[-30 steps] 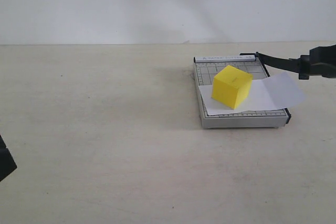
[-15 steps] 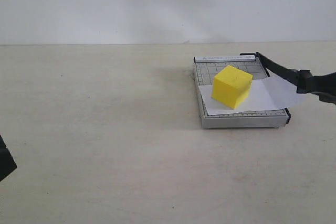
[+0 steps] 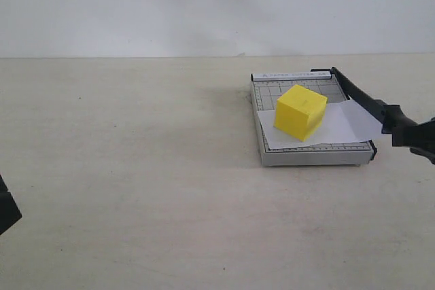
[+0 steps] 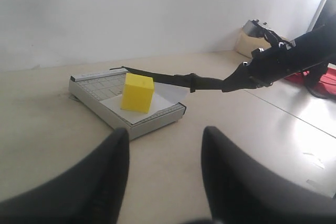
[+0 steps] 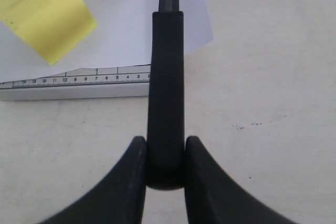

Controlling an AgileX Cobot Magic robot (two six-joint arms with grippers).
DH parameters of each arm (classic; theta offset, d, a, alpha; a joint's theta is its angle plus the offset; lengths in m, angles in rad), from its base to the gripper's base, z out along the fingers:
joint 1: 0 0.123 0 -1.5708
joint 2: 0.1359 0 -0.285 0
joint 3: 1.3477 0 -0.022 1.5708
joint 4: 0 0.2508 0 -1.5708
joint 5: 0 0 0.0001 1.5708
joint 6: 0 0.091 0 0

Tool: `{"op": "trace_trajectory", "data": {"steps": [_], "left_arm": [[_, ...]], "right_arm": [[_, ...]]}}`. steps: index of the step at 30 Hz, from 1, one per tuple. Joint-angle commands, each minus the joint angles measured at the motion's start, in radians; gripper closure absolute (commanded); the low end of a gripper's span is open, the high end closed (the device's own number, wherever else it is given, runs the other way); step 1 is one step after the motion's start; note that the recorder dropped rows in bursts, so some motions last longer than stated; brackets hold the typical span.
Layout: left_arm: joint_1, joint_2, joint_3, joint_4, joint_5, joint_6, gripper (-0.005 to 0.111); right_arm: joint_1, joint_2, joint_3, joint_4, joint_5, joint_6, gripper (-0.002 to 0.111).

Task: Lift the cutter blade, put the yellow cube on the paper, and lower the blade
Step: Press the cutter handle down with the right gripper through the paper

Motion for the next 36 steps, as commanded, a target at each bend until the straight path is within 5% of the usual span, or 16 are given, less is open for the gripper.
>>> {"op": "trace_trajectory", "data": {"steps": [1,36], "left_arm": [[-0.005,-0.002,0.004,-0.002,-0.001,-0.005,0.064],[-0.005,-0.002,0.004,-0.002,-0.003,-0.005,0.064]], "right_arm": [[-0.005,0.003,0.027,-0.004,0.102,0.018,0.108],[-0.005,0.151,0.027,0.027,0.113,-0.030,0.108]]}}
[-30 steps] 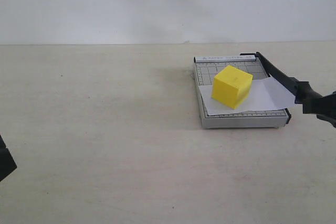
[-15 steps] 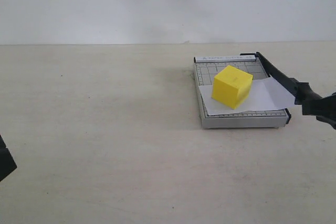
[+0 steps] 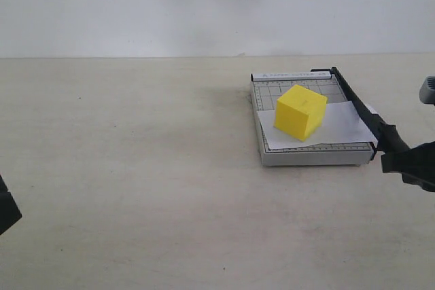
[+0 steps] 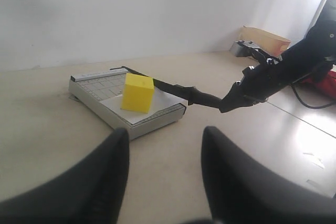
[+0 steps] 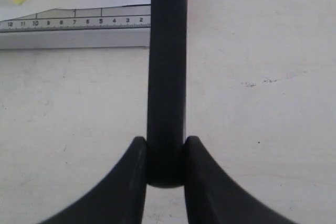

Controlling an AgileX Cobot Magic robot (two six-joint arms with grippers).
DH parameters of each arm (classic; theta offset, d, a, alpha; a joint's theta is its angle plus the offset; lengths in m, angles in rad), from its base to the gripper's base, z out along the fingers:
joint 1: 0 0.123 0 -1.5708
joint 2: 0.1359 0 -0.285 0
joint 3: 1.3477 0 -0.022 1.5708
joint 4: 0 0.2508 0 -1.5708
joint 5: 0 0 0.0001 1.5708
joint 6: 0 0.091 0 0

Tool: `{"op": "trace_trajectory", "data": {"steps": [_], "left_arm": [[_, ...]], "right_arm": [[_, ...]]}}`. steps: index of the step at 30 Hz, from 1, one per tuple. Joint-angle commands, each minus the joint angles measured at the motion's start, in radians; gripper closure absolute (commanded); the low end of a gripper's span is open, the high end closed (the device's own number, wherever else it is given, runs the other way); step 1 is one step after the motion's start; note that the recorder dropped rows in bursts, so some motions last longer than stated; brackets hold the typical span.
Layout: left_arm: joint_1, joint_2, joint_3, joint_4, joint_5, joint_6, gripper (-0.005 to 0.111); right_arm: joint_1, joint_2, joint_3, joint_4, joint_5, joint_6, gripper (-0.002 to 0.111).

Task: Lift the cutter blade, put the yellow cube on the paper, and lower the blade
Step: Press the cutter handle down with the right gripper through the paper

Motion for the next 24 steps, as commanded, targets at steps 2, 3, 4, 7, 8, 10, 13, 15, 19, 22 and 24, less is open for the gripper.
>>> {"op": "trace_trajectory", "data": {"steps": [2,3,4,7,8,10,13,15,19,22,24], "left_arm": [[-0.005,-0.002,0.004,-0.002,-0.003,-0.005,0.064],[-0.005,-0.002,0.004,-0.002,-0.003,-0.005,0.064],[-0.005,-0.002,0.004,-0.002,-0.003,-0.005,0.064],[-0.005,-0.002,0.004,-0.002,-0.003,-0.005,0.064],[-0.005,-0.002,0.004,-0.002,-0.003,-0.005,0.064],[-0.005,-0.002,0.004,-0.002,-0.003,-0.005,0.064],[-0.005,-0.002,0.004,-0.002,-0.003,-0.005,0.064],[-0.005,-0.002,0.004,-0.002,-0.003,-0.005,0.064],[-0.005,-0.002,0.004,-0.002,-0.003,-0.005,0.064],[-0.005,-0.002,0.004,-0.002,-0.003,-0.005,0.064],[-0.005,-0.002,0.004,-0.002,-0.007,-0.005,0.064]], "right_arm": [[-0.005,0.016,0.021,0.009,0.085,0.014,0.108],[-0.005,0.018,0.021,0.009,0.066,0.014,0.108],[-0.005,0.019,0.021,0.009,0.048,0.014,0.108],[-0.005,0.065,0.021,0.009,0.011,0.010,0.108],[-0.005,0.075,0.021,0.009,0.011,0.010,0.108],[-0.005,0.087,0.021,0.009,-0.009,0.008,0.108],[-0.005,0.087,0.021,0.009,-0.033,0.006,0.108],[-0.005,0.087,0.021,0.010,-0.037,-0.009,0.108],[-0.005,0.143,0.021,0.010,-0.046,-0.013,0.108],[-0.005,0.156,0.021,0.018,-0.059,-0.016,0.108],[-0.005,0.138,0.019,0.018,-0.067,-0.016,0.108]]}}
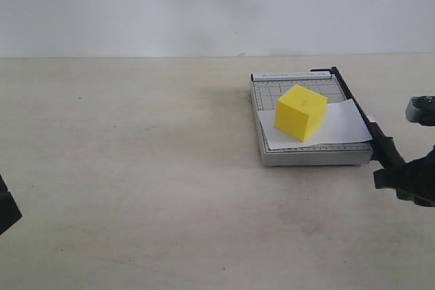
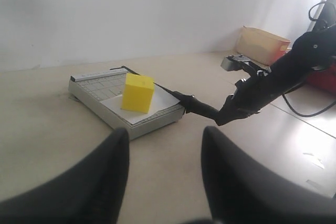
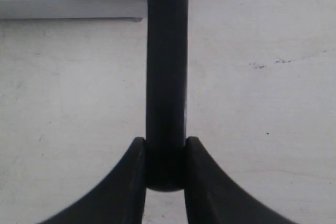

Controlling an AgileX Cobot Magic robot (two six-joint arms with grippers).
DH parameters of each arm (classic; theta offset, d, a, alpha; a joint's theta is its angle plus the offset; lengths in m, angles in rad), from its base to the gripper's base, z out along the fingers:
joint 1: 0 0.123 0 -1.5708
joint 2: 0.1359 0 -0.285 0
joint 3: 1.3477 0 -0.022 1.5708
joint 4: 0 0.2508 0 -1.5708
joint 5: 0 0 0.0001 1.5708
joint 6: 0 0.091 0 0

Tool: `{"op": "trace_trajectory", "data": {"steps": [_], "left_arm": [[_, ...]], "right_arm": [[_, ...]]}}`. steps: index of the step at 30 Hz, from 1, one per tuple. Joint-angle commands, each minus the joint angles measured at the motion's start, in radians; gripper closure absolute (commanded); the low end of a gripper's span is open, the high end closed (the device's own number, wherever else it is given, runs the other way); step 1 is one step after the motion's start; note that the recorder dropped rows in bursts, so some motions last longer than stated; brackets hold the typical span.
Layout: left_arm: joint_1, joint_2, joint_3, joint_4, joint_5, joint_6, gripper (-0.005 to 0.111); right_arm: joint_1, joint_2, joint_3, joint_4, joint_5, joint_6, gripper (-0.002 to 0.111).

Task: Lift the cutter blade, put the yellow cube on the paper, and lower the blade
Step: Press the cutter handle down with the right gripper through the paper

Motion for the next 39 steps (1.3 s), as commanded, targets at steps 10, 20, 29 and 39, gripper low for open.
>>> {"op": "trace_trajectory", "data": {"steps": [10,20,29,39], "left_arm": [[-0.005,-0.002,0.004,-0.002,-0.007,-0.005,0.064],[-0.005,-0.002,0.004,-0.002,-0.001,-0.005,0.064],[-0.005,-0.002,0.004,-0.002,-0.001,-0.005,0.064],[-0.005,-0.002,0.004,-0.002,-0.001,-0.005,0.064]], "right_arm": [[-0.006,-0.093,0.007,0.011,0.029,-0.004,0.108],[-0.006,-0.113,0.007,0.011,0.043,-0.004,0.108],[-0.006,-0.113,0.007,0.014,0.043,0.000,0.098],[-0.006,-0.161,0.007,0.014,0.020,0.016,0.046]]}}
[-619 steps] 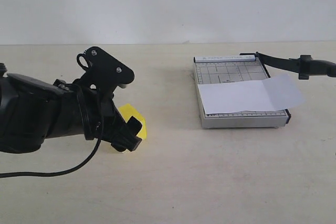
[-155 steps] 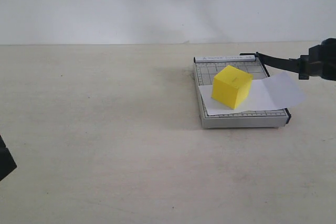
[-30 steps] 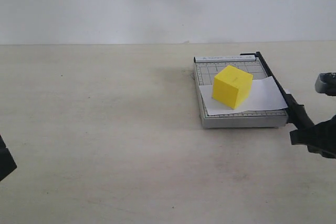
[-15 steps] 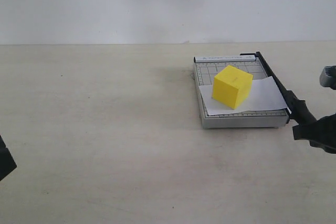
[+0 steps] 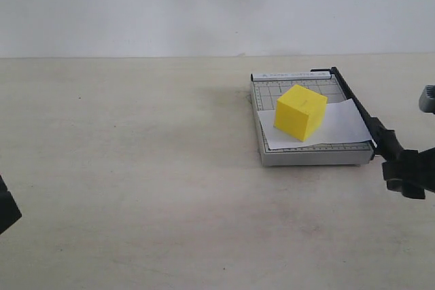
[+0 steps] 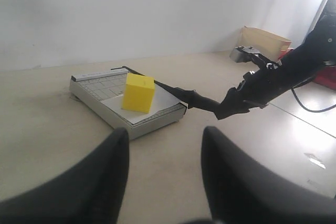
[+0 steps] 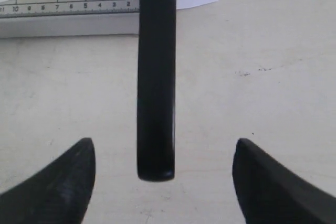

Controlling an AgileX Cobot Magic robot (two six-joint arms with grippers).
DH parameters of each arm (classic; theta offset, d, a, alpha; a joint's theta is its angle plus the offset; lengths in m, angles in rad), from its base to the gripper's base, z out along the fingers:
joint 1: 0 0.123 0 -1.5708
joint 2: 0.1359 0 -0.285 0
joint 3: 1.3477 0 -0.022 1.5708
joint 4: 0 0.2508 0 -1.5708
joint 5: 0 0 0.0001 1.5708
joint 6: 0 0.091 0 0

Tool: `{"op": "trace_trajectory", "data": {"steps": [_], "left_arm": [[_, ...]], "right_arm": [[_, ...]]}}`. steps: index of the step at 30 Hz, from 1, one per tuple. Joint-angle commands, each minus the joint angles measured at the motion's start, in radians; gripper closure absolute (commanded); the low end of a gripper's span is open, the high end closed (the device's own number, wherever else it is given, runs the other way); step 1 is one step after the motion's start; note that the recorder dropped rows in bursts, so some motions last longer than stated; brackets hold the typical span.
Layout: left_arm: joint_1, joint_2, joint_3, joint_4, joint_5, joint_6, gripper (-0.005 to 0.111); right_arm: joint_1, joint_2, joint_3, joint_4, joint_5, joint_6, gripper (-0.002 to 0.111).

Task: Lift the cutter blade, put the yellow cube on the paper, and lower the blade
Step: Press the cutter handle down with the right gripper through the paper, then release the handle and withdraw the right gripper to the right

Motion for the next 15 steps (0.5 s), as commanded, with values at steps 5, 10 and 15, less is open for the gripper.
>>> {"op": "trace_trajectory", "data": {"steps": [5,10,15], "left_arm": [[-0.005,-0.003,0.004,-0.002,0.001,-0.005,0.064],[-0.005,-0.005,0.004,-0.002,-0.001,-0.005,0.064],[-0.003,-0.005,0.004,-0.002,-0.016,-0.005,0.064]], "right_arm": [[-0.005,-0.180,0.003,0.003,-0.061,0.012,0.063],[-0.005,-0.352,0.003,0.020,-0.106,0.014,0.107],[-0.005,-0.429,0.003,0.025,-0.121,0.010,0.109]]}}
